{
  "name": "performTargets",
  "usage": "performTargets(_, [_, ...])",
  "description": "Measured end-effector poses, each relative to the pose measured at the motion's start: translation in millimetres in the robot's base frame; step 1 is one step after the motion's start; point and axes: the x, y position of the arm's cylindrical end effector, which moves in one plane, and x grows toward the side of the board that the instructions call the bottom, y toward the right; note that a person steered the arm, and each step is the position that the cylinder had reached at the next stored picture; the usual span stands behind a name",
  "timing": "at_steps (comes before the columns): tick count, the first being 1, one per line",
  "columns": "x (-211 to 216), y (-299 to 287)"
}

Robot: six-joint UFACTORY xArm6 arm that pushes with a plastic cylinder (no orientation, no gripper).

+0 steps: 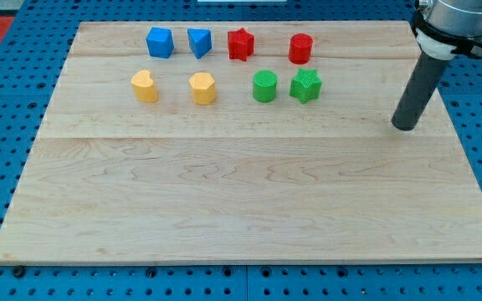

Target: Nudge the red star up a bit

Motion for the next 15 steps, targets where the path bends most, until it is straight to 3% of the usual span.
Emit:
performTargets(1, [-21.0,-18.4])
performTargets(5, [-213.3,-89.3])
performTargets(6, [-232.3,-126.9])
performTargets(11, [-234.1,-134.3])
performTargets(12, [-233.8,-115.3])
performTargets(14, [-234.2,-14.6])
performTargets(15, [-219.9,-2.4])
